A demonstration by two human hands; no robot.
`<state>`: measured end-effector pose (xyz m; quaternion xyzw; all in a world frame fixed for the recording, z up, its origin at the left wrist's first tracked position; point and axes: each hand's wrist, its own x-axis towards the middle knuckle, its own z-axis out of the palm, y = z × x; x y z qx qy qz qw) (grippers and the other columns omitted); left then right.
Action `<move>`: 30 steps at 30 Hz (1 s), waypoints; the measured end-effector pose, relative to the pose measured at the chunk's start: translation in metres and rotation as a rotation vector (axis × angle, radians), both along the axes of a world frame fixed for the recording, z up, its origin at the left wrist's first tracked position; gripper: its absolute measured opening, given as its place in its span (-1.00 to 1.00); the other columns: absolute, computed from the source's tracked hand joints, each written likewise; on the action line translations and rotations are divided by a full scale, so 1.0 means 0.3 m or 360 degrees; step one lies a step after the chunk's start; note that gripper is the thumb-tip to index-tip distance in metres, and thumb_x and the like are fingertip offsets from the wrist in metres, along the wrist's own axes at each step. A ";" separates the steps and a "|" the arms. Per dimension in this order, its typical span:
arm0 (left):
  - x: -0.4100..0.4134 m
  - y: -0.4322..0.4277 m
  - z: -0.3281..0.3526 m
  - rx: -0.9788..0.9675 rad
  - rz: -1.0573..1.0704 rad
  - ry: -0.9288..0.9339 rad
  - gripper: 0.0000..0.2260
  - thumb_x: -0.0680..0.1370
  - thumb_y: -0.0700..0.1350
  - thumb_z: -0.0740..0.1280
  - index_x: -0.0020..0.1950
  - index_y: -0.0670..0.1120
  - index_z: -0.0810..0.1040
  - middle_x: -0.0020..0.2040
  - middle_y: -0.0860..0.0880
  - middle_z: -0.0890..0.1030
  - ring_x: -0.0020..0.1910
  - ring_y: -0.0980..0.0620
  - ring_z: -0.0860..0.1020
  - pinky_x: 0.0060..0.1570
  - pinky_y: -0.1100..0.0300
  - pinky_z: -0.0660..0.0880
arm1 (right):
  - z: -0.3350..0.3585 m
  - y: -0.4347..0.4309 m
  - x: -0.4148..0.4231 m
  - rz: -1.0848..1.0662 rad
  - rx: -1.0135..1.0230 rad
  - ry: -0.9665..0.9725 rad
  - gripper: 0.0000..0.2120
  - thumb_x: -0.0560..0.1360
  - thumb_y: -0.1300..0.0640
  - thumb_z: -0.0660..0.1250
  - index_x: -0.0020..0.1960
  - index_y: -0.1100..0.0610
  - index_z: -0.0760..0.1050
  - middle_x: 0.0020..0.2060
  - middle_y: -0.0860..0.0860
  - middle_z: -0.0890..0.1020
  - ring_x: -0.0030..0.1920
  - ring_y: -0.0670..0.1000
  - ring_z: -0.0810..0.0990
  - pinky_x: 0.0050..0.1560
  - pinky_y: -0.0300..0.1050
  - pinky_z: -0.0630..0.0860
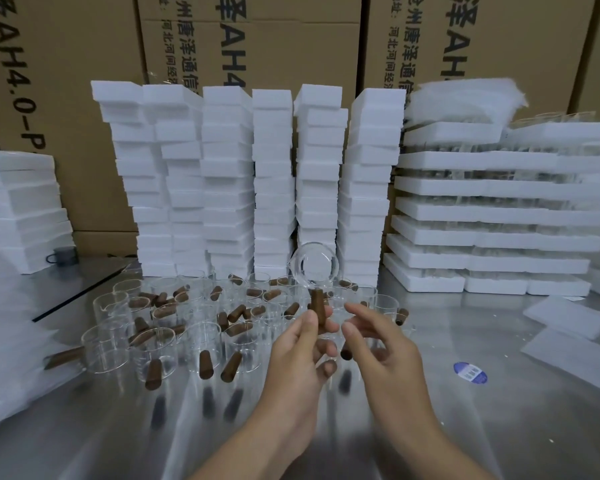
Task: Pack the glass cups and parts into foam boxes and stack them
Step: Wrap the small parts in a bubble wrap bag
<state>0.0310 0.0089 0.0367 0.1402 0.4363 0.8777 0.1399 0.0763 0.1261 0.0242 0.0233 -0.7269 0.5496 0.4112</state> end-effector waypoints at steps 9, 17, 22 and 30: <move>0.009 -0.015 0.001 -0.0170 0.0039 0.0216 -0.81 0.69 -0.05 0.39 -0.02 0.11 0.79 -0.12 0.02 0.70 -0.28 0.14 0.54 -0.23 0.27 0.47 | 0.025 -0.024 0.017 0.0094 -0.0072 -0.0012 -0.68 0.58 -0.12 0.41 0.31 -0.34 0.62 0.12 -0.21 0.70 0.13 -0.14 0.69 -0.06 -0.33 0.60; 0.010 -0.006 -0.017 -0.0226 0.0414 0.0469 -0.83 0.52 -0.34 0.55 -0.02 -0.10 0.69 -0.14 -0.11 0.77 -0.27 0.04 0.69 -0.35 0.32 0.54 | 0.038 -0.062 0.014 0.0446 -0.0344 -0.0129 -0.71 0.59 -0.05 0.39 0.28 -0.17 0.70 0.17 -0.13 0.75 0.21 -0.06 0.72 0.14 -0.17 0.64; -0.002 -0.004 -0.023 -0.0338 0.0548 0.0572 -0.71 0.49 -0.31 0.61 -0.12 0.11 0.71 -0.17 -0.03 0.75 -0.37 0.03 0.43 -0.45 0.33 0.38 | 0.042 -0.053 0.016 0.0390 -0.0453 -0.0209 -0.76 0.67 0.11 0.36 0.27 -0.05 0.71 0.10 -0.13 0.78 0.11 -0.15 0.74 -0.05 -0.34 0.58; 0.007 -0.002 -0.025 -0.0360 0.0537 0.0514 -0.82 0.46 -0.27 0.65 -0.06 -0.09 0.70 -0.13 -0.11 0.76 -0.24 0.02 0.72 -0.21 0.27 0.62 | 0.046 -0.046 0.021 0.0383 -0.0419 -0.0235 -0.76 0.68 0.15 0.35 0.23 -0.05 0.73 0.06 -0.08 0.79 0.07 -0.19 0.72 -0.07 -0.40 0.54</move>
